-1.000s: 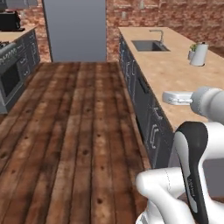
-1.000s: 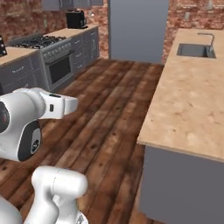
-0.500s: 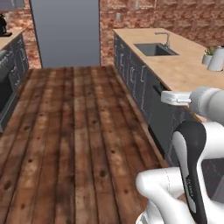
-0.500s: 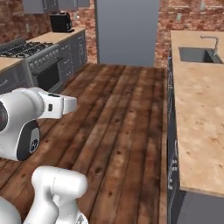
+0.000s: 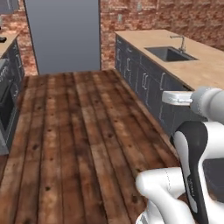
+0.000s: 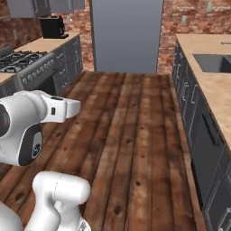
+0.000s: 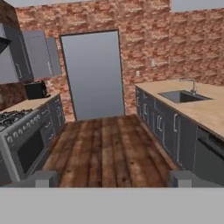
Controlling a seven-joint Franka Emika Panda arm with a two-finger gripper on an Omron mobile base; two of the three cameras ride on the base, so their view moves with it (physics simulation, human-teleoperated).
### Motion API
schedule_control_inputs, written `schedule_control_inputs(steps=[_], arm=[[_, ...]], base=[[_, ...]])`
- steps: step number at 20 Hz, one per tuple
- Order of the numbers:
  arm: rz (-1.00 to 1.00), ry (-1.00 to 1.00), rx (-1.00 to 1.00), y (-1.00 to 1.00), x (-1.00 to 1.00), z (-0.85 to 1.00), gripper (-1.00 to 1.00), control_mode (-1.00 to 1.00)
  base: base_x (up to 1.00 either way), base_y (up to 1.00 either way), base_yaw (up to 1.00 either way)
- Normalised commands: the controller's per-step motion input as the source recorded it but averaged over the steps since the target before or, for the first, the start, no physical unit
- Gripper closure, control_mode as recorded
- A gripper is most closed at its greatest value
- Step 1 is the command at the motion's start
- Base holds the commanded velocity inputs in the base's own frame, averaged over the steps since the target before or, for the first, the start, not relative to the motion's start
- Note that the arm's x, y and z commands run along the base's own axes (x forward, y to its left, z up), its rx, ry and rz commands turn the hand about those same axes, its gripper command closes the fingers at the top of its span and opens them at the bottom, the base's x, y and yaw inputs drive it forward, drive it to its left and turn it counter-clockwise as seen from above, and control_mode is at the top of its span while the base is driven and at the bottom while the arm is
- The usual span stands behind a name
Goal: Open the cabinet directly in front. Then move the beer and the mug to the dining counter with the candle on it.
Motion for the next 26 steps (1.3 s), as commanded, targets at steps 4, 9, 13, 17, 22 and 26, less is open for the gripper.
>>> schedule_control_inputs(steps=[4,9,13,17,22,26], arm=[[0.00,0.00,0.00,0.00,0.00,0.00,-1.00,1.00],[0.00,0.00,0.00,0.00,0.00,0.00,-1.00,1.00],[0.00,0.00,0.00,0.00,0.00,0.00,-1.00,1.00],[0.00,0.00,0.00,0.00,0.00,0.00,-1.00,1.00],[0.00,0.00,0.00,0.00,0.00,0.00,-1.00,1.00],[0.00,0.00,0.00,0.00,0.00,0.00,-1.00,1.00]], base=[[1.00,0.84,-0.04],[1.00,0.46,0.00],[1.00,-0.01,0.00],[1.00,-0.11,0.00],[1.00,-0.01,0.00],[1.00,0.00,0.00]])
